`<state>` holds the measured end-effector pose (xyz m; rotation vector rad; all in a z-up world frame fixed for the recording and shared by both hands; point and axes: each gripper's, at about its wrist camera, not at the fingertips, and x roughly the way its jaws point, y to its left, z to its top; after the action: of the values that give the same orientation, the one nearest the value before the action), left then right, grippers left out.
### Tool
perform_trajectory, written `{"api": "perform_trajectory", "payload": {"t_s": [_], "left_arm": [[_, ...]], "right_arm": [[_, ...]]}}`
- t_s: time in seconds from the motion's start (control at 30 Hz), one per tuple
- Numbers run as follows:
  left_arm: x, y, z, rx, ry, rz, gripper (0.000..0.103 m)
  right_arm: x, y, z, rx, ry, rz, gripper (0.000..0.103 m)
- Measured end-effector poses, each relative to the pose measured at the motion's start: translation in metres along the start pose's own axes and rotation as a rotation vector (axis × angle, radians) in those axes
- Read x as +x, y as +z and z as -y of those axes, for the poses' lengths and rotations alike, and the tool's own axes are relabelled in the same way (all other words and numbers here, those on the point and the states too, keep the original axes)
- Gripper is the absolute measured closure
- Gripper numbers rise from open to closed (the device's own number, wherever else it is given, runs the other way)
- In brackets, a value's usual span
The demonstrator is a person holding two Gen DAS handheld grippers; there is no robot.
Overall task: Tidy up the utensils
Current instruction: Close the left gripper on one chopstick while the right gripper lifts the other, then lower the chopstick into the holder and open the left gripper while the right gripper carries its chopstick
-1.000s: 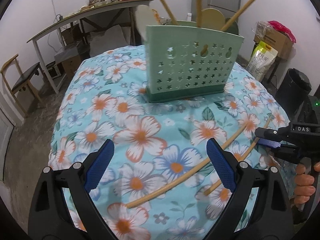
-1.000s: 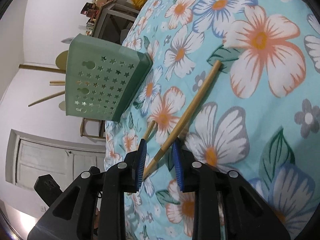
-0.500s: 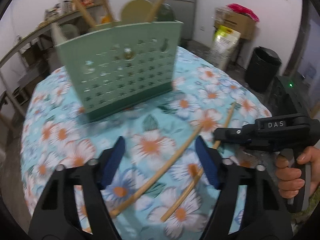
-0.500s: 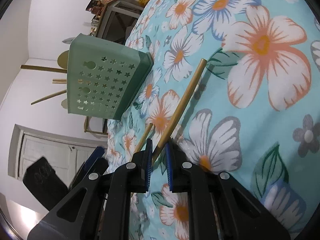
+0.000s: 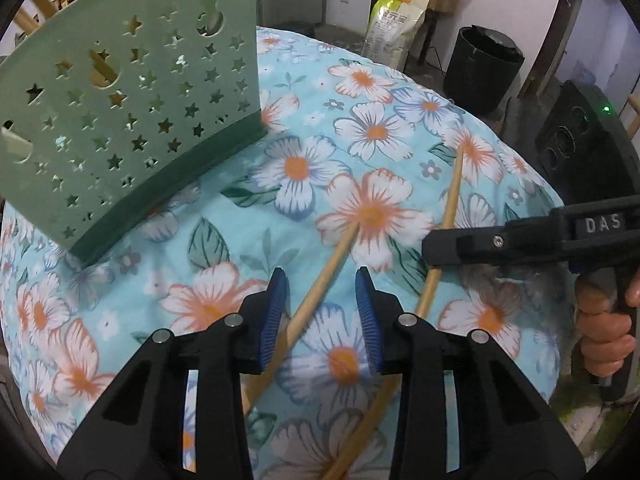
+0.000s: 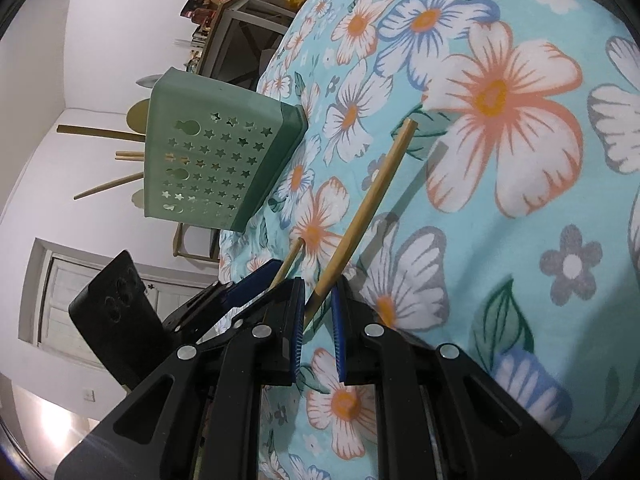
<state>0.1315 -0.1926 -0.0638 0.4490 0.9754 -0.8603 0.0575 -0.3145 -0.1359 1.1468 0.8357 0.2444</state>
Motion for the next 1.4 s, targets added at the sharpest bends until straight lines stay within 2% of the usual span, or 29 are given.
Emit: {"api": "perform_trajectory", "payload": {"t_s": [0.23,0.43,0.6,0.7,0.97,1.2,1.4], "left_arm": [[0.008,0.008,-0.002,-0.023,0.013,-0.007,0.087],[0.005,0.009,-0.005,-0.026,0.02,-0.006,0.089],[-0.001,0.008,-0.01,-0.045,0.015,0.001,0.097],[-0.005,0.006,-0.014,-0.069,0.008,0.01,0.098],[-0.028,0.001,-0.025,-0.122,-0.007,0.069,0.098],[-0.054,-0.007,-0.034,-0.165,-0.029,0.134,0.098],[-0.079,-0.008,-0.048,-0.208,-0.059,0.195,0.098]], "right_arm": [[-0.001,0.002,0.005,0.031,0.027,-0.013,0.091],[-0.001,0.004,0.007,0.05,0.043,-0.022,0.091],[-0.002,0.005,0.006,0.062,0.049,-0.027,0.088],[-0.003,0.007,0.004,0.058,0.032,-0.021,0.086],[-0.016,0.018,-0.004,0.039,-0.081,0.065,0.081],[-0.004,0.028,-0.017,-0.001,-0.177,0.094,0.075],[0.007,0.032,-0.029,-0.06,-0.257,0.127,0.075]]}}
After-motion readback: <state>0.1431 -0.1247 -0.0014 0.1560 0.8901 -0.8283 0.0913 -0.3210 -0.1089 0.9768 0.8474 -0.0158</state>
